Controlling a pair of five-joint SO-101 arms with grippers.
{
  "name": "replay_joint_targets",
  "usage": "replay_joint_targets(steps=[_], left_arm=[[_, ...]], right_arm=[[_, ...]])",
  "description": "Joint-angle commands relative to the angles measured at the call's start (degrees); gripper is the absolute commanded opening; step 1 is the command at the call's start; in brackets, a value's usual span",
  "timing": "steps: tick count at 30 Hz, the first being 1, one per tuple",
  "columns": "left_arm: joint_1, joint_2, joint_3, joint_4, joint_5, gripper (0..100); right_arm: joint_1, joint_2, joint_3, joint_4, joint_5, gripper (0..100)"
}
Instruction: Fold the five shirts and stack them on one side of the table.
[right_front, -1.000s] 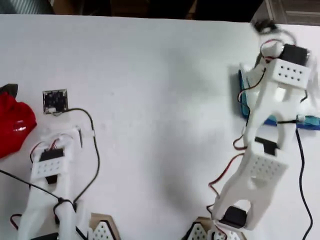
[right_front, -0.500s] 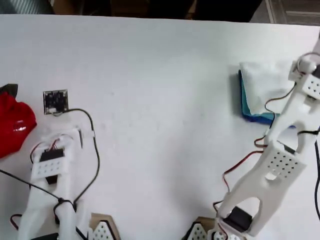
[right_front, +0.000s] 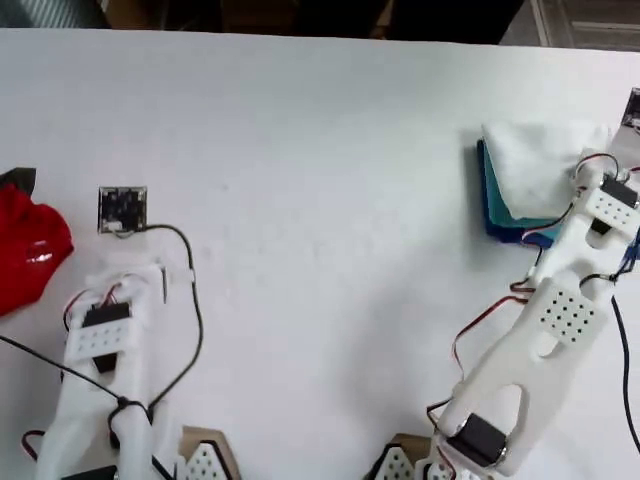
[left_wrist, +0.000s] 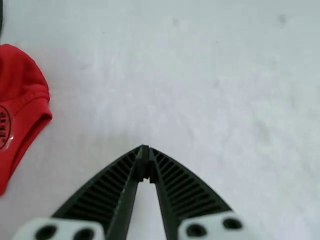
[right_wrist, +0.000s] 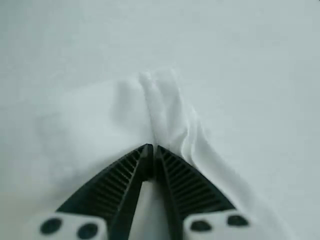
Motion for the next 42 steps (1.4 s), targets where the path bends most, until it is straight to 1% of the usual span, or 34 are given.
replay_joint_targets(steps=[1,5,11,14,19,20,22,25,29,31,33,35,37,39,40,42], left_arm=[[0.8,-1.5,-0.1,-1.1,-0.4,3],[0.8,-1.5,-0.1,-1.1,-1.0,3],[0.8,-1.5,-0.1,-1.1,-1.0,3],[0.8,-1.5,-0.1,-1.1,-1.0,3],[0.2,-2.1,-0.7,-0.4,-0.9,3],[-0.6,-2.3,-1.7,0.4,-0.9,3],[-2.8,-2.9,-5.1,5.1,-0.9,3],[-8.2,-4.1,-13.4,15.2,-0.9,3],[-18.7,-4.6,-26.0,29.1,-1.4,3],[-24.5,-4.5,-31.4,34.4,-5.3,3],[-29.8,-4.5,-35.6,37.7,-9.7,3],[-35.0,-4.5,-38.6,38.7,-12.9,6],[-39.8,-4.4,-40.6,38.5,-15.4,13],[-43.1,-4.4,-41.5,37.2,-17.6,20],[-44.4,-4.3,-41.6,35.9,-18.5,22],[-46.3,-3.5,-41.7,32.4,-19.7,21]], right_arm=[[0.8,-0.4,-0.8,0.0,-0.3,2.0],[0.7,-6.5,-0.8,3.4,-0.4,2.0],[-1.0,-22.0,-0.8,13.8,-0.4,2.0],[-3.3,-31.1,-0.8,22.0,-0.4,2.0],[-7.2,-43.4,-0.7,38.6,0.0,2.3],[-7.7,-45.1,-0.5,41.1,0.0,2.3],[-9.3,-47.8,-0.2,45.1,0.0,2.3],[-12.4,-50.7,-0.5,52.2,0.0,2.4],[-18.2,-53.9,-0.2,61.8,0.1,2.5],[-21.3,-54.2,0.1,66.3,0.1,2.5],[-23.9,-54.0,2.1,68.4,0.1,2.5],[-25.6,-55.2,5.5,68.4,0.1,2.5],[-26.9,-58.0,10.5,68.4,0.2,2.5],[-29.2,-62.3,16.5,68.4,1.0,2.6],[-30.2,-65.3,20.4,68.4,2.3,3.3],[-32.4,-72.2,28.7,68.4,4.7,6.7]])
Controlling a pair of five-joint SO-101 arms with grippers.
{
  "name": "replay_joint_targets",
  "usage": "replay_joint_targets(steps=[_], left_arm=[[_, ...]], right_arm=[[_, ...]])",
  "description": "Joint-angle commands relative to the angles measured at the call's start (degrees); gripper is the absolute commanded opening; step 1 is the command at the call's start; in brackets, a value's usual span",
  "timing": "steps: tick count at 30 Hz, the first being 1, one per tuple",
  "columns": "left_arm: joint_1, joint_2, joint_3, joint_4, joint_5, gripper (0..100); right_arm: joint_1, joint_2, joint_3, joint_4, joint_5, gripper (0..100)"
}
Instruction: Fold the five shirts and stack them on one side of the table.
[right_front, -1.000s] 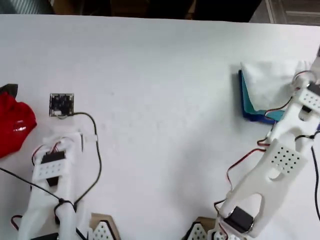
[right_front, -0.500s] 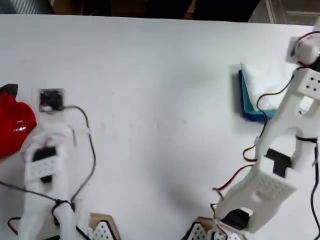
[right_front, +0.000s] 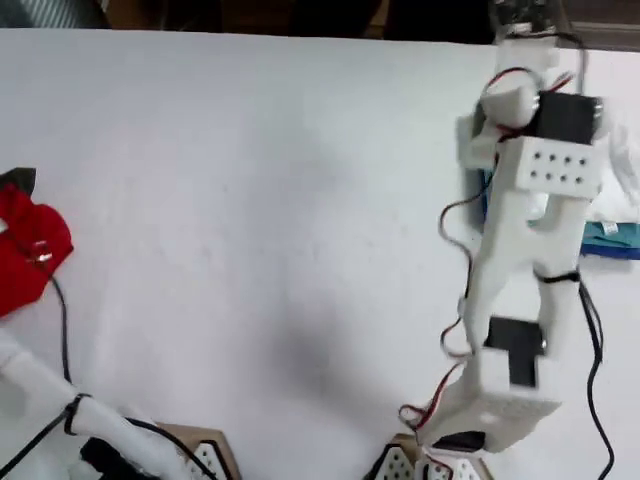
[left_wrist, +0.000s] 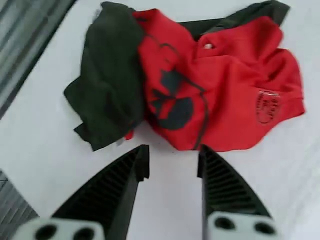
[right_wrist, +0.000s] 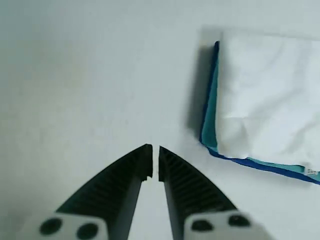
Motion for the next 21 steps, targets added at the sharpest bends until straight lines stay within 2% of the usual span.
replay_joint_targets(steps=[1,5,8,16,21], left_arm=[[-3.9,0.7,-3.1,-6.0,-2.4,21],[-7.3,12.6,-11.6,-9.0,-2.6,21],[-10.5,27.5,-27.6,-4.6,-2.5,21],[-15.3,67.3,-88.0,25.1,-2.5,20],[-14.3,86.6,-115.7,35.2,-2.4,20]], right_arm=[[-3.5,-14.8,13.3,1.3,3.4,8.9],[-5.7,-29.0,28.9,0.8,8.0,17.0],[-5.7,-37.1,38.3,-1.2,9.7,17.8],[-5.8,-49.4,59.2,-8.2,10.4,17.0],[-5.9,-51.7,64.3,-10.1,10.4,17.0]])
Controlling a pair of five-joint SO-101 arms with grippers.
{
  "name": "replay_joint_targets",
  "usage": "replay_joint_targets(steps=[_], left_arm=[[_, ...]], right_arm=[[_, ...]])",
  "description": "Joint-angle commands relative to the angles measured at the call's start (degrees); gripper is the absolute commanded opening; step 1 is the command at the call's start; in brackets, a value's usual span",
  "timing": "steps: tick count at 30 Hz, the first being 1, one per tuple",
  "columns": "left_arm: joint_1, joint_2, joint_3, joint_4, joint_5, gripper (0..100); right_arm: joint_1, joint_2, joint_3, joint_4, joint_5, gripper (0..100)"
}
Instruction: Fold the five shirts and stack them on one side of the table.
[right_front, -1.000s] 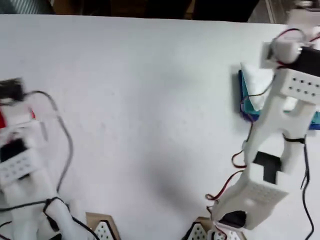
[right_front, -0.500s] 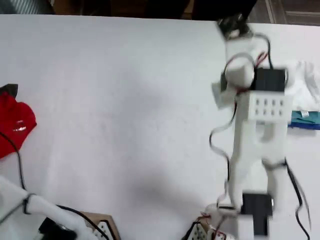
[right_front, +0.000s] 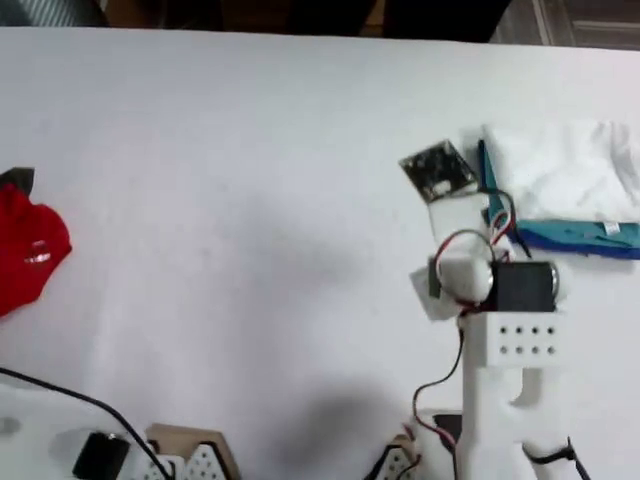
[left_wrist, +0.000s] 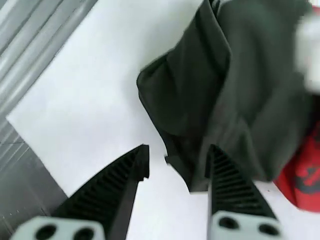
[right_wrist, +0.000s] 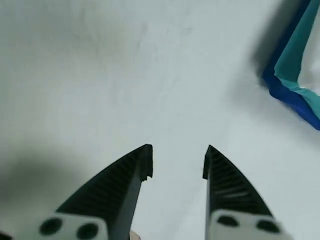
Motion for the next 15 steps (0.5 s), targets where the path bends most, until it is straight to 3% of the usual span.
replay_joint_targets(steps=[1,7,15], left_arm=[[0.7,12.3,-24.7,6.0,-0.3,20],[4.1,27.8,-37.8,11.7,-0.4,20],[9.5,32.9,-38.0,14.9,1.1,20]], right_arm=[[-0.3,-2.6,1.0,-0.9,0.4,17.0],[0.0,-2.8,1.3,-0.7,0.4,17.0],[0.0,-2.8,1.3,0.1,0.4,17.0]])
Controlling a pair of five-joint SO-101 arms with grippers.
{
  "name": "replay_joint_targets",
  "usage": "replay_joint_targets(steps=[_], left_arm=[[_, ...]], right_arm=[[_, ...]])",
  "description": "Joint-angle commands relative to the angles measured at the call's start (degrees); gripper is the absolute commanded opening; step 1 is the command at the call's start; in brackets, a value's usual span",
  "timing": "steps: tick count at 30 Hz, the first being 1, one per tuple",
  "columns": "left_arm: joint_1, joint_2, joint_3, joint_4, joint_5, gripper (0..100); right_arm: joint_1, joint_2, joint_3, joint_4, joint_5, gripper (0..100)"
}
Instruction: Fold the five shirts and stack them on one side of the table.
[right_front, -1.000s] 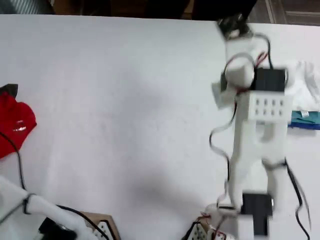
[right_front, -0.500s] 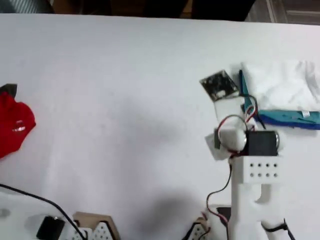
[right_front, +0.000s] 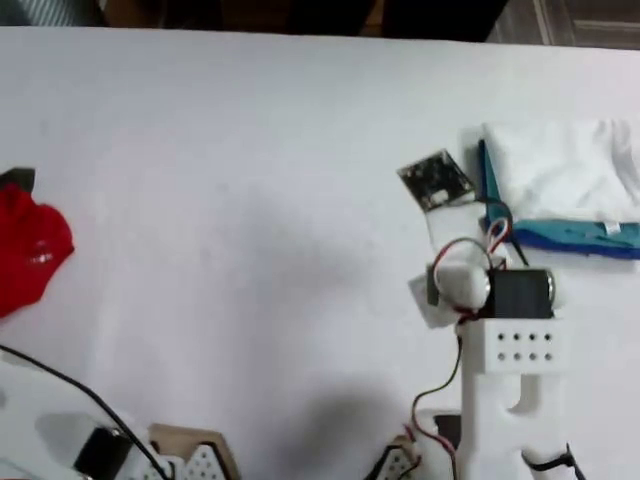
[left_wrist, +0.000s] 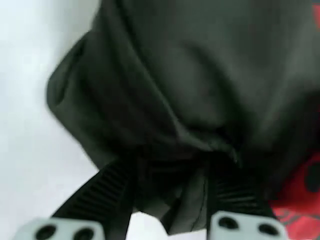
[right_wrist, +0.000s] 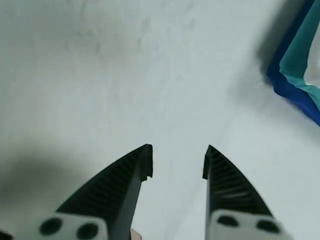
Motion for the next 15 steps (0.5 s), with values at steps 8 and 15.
replay_joint_targets(steps=[8,15], left_arm=[[5.1,-6.9,-2.3,1.7,8.1,20],[6.7,-13.9,-2.3,1.5,19.8,21]], right_arm=[[-0.4,-1.6,-0.3,0.0,0.2,17.0],[-0.4,-1.2,-0.3,-0.2,0.1,17.0]])
